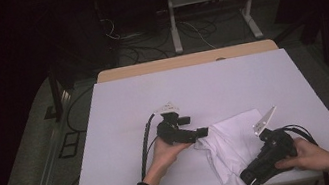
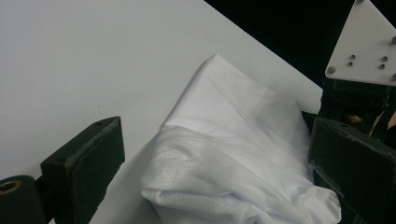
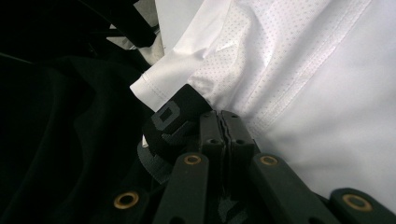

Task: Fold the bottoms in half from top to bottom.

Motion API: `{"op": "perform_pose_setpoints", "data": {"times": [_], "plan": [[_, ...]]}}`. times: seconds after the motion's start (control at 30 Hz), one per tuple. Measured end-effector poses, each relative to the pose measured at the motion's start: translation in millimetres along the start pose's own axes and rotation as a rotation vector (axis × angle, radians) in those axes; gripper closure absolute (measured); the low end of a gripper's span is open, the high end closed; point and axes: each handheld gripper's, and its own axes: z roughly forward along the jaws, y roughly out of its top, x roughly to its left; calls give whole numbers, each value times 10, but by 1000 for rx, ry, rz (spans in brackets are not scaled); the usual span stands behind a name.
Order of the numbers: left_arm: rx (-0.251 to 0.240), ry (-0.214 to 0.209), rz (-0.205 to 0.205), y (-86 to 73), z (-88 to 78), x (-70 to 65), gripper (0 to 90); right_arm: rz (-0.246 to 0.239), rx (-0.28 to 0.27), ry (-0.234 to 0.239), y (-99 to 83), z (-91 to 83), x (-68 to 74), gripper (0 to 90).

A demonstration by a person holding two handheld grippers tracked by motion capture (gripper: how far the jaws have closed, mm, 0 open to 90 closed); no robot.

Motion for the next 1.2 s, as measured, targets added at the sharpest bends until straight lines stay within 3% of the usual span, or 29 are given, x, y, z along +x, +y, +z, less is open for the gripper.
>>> {"op": "perform_pose_setpoints", "data": {"times": [0.2,0.57,1.07,1.2], "plan": [[2,1,-1,-6,4,1,33,-29,-6,-34,24,-77,64,755],[1,4,-13,-11,26,7,31,-73,-152,-129,124,-536,47,509],[23,17,-14,-31,51,29,29,-18,-268,-227,302,-786,-230,134],[29,23,-24,-43,68,51,29,-5,-297,-245,302,-808,-318,129]]}}
